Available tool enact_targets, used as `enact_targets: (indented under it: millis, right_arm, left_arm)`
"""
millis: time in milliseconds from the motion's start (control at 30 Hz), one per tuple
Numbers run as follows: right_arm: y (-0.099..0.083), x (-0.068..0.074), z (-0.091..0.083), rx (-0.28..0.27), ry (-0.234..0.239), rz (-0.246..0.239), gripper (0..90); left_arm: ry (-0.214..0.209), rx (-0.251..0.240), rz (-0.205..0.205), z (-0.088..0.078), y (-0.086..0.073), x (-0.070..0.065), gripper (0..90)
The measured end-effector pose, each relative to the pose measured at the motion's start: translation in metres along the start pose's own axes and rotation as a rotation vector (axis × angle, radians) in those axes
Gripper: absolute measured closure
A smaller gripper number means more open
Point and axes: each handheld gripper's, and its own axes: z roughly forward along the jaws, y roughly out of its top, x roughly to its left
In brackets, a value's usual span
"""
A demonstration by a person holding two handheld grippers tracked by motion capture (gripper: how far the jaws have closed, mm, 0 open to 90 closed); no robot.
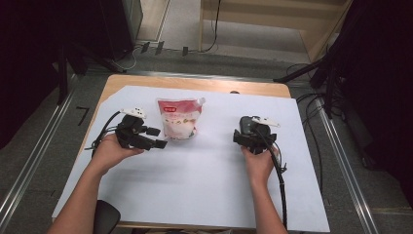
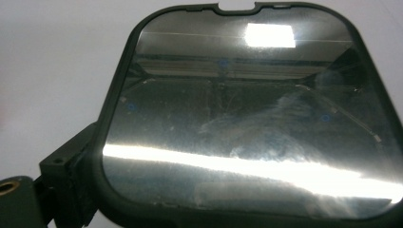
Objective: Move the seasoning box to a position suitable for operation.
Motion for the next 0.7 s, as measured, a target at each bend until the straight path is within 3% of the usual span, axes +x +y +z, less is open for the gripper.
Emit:
enact_targets:
  millis: [100,233,367,700]
  right_arm:
    - [-0.0028,-0.0008,0.0008,-0.033,-0.023,-0.005,7.7]
    - [-0.0037,-0.001,0.0011,-0.047,-0.012,0.014,10.9]
    - [-0.0037,-0.0005,-0.0007,-0.047,-0.038,-0.029,15.5]
    - [-0.0031,-0.0032,-0.006,-0.046,-0.018,-0.044,15.9]
  left_arm:
    - [0.001,-0.001,-0.007,0.0003,-0.0001,0.0006,34.0]
    - [-0.009,-0.014,-0.004,-0.0001,0.0006,0.0002,34.0]
    - [-0.007,-0.004,-0.005,0.0007,0.0005,-0.0002,33.9]
    - [-0.005,-0.001,0.001,0.0008,0.0009,-0.0005,33.9]
